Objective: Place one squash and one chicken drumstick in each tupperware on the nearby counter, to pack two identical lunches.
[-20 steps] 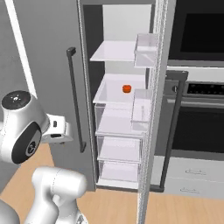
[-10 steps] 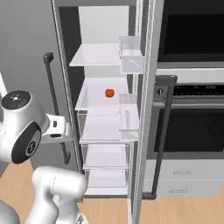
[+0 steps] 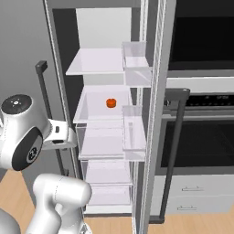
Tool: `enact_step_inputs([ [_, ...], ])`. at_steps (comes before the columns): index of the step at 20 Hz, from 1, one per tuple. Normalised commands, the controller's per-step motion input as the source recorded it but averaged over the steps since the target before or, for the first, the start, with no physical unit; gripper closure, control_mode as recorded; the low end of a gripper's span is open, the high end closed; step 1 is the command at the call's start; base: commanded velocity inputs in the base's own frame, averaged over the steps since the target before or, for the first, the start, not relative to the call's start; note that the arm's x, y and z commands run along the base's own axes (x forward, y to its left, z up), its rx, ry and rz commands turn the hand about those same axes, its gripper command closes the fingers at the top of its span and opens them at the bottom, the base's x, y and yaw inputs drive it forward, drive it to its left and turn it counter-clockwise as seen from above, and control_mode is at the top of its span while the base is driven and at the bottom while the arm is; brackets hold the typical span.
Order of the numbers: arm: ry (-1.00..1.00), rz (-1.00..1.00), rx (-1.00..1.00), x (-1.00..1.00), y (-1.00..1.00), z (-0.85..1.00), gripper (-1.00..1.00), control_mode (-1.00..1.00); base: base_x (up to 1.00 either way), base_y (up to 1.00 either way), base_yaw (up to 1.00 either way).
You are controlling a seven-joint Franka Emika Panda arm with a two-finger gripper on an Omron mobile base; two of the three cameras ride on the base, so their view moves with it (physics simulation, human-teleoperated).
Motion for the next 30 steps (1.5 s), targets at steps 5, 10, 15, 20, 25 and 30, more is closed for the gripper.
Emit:
enact_step_inputs([
  [5,0.0,0.0,0.0,0.0,0.0,0.0,-1.0,1.0,0.1,-0.19,0.0],
  [10,0.0,0.0,0.0,0.0,0.0,0.0,-1.0,1.0,0.29,-0.31,0.03],
  [15,0.0,0.0,0.0,0.0,0.0,0.0,-1.0,1.0,0.39,-0.2,0.02],
  [20,0.0,0.0,0.0,0.0,0.0,0.0,-1.0,1.0,0.44,0.0,0.06],
  [25,0.0,0.0,0.0,0.0,0.0,0.0,-1.0,1.0,0.31,0.0,0.05],
  [30,-0.02,0.0,-0.01,0.45,0.0,-0.31,-1.0,-1.0,0.0,0.0,0.0],
])
